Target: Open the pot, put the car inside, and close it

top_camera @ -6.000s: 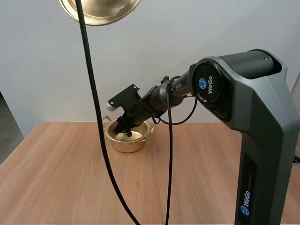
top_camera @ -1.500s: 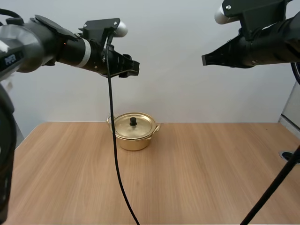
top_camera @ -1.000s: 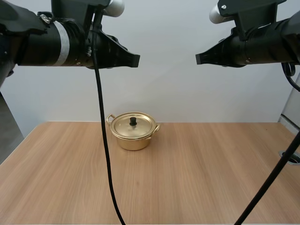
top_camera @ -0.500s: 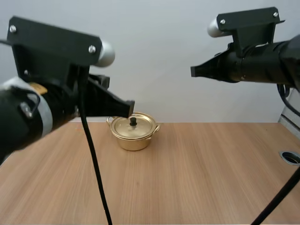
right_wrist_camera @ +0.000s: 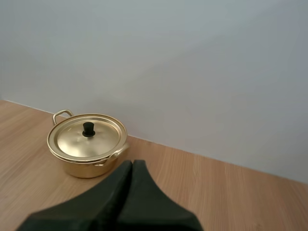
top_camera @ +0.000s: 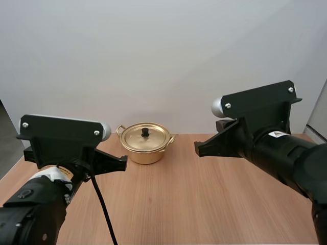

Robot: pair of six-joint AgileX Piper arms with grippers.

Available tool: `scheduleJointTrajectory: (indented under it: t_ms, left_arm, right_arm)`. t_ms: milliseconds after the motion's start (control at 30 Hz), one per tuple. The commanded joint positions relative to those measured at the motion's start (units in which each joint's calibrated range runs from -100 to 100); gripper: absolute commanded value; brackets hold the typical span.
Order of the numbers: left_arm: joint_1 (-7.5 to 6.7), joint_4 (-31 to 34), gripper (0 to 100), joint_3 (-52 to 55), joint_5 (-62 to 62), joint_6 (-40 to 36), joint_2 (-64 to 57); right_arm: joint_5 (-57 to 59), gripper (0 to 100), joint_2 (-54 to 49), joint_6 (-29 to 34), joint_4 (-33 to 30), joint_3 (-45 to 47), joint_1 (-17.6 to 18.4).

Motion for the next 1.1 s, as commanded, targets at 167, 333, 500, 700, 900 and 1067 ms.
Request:
scheduleJointTrajectory:
  t_ms: [167,333,500,700,900,1067]
  left_arm:
    - [0.34,12.0,0,15.9,-10.4,-8.3,-0.1]
    - [0.73,12.5,0,15.9,-1.0,-2.8,-0.1]
    - [0.73,12.5,0,15.9,2.1,-1.6,-0.1]
    - [0.73,12.5,0,15.9,2.1,-1.6,-0.1]
    - [0.73,12.5,0,15.9,2.1,-1.6,-2.5]
    - [0.73,12.5,0,15.9,2.1,-1.6,-10.9]
  right_arm:
    - [0.0,0,-1.2,9.3,-7.9,2.0,3.5]
    - [-1.6,0,-1.2,13.8,-14.7,2.0,11.6]
    - [-9.4,0,-1.2,21.2,-22.8,2.0,16.0]
    - [-13.6,0,-5.1,31.3,-38.8,3.3,15.0]
    - [-24.3,0,-16.5,35.0,-42.3,10.2,12.3]
    - [-29.1,0,-18.1,35.0,-41.7,17.6,12.3]
